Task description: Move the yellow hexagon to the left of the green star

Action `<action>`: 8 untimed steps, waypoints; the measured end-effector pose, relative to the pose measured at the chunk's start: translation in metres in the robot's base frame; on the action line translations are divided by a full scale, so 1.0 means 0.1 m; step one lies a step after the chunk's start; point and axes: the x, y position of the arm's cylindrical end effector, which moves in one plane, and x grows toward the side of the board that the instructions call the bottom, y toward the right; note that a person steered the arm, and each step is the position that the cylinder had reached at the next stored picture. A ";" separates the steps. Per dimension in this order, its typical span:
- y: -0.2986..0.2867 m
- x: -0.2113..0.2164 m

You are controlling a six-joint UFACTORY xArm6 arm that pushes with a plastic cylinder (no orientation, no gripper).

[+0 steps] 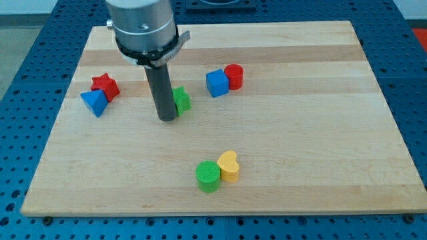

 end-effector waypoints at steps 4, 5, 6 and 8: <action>-0.57 -0.85; -0.63 -1.19; -0.63 -1.58; -0.55 -1.55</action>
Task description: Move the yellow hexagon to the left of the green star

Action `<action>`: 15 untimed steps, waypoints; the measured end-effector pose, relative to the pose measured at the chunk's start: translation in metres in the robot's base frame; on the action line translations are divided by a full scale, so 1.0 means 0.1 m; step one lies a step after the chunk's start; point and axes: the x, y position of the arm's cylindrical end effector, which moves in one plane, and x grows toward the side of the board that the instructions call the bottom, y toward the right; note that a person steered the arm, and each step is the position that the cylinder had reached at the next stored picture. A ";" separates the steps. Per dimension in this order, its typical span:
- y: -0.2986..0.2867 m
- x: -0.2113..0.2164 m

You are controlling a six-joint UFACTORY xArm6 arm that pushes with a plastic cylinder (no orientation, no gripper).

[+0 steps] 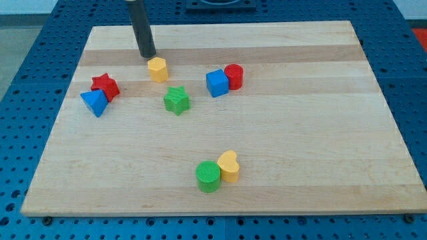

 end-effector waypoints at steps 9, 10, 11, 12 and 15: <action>-0.06 1.05; -0.12 0.65; -0.08 -0.04; 0.06 0.02; 0.31 0.79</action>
